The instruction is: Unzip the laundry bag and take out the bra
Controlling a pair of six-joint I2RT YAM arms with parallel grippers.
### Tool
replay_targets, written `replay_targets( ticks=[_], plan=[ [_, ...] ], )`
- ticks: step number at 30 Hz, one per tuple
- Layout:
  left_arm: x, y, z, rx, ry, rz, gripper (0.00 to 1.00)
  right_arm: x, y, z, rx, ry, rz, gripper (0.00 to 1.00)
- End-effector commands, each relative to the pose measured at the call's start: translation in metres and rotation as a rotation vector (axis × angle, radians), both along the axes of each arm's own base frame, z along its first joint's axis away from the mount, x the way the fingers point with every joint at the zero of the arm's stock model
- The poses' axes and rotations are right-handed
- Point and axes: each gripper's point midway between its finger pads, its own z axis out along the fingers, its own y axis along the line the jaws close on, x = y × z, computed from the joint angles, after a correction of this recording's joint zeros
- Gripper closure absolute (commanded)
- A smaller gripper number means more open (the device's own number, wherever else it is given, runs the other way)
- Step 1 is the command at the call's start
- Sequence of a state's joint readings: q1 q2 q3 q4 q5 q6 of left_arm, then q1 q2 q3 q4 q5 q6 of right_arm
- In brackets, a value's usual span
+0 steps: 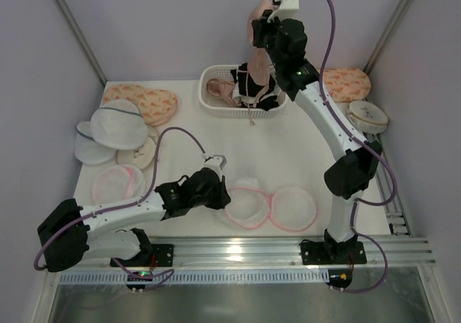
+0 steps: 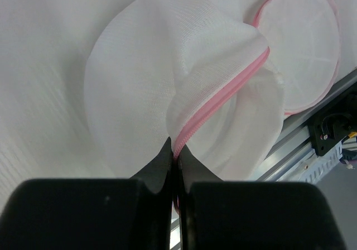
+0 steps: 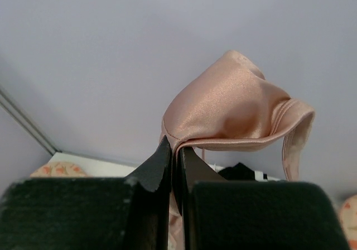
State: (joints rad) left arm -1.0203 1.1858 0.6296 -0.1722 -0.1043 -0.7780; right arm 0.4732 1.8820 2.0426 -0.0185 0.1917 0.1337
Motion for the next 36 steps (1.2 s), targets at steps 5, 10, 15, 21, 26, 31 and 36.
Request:
replay_targets(
  ticks=[5, 10, 15, 21, 26, 31, 36],
  plan=[
    [-0.002, 0.010, 0.008, -0.010, -0.004, 0.027, 1.00, -0.003, -0.010, 0.129, 0.235, -0.406, 0.033, 0.96],
    [-0.004, 0.014, 0.011, -0.013, -0.002, 0.036, 1.00, -0.006, -0.011, 0.161, 0.337, -0.526, 0.057, 0.97],
    [-0.004, 0.017, 0.007, -0.002, 0.004, 0.039, 1.00, -0.002, -0.011, 0.165, 0.384, -0.584, 0.060, 0.96],
    [-0.006, 0.018, 0.005, -0.004, 0.011, 0.041, 1.00, 0.021, -0.019, 0.147, 0.435, -0.581, 0.021, 0.96],
    [-0.006, 0.023, 0.005, -0.004, 0.008, 0.053, 1.00, 0.066, -0.021, 0.093, 0.437, -0.483, -0.018, 0.96],
    [-0.004, 0.027, 0.008, -0.004, -0.002, 0.069, 1.00, 0.117, -0.009, 0.002, 0.372, -0.281, -0.055, 0.96],
    [-0.004, 0.029, 0.007, -0.017, 0.001, 0.081, 1.00, 0.147, 0.007, -0.103, 0.280, -0.058, -0.043, 0.96]
  ],
)
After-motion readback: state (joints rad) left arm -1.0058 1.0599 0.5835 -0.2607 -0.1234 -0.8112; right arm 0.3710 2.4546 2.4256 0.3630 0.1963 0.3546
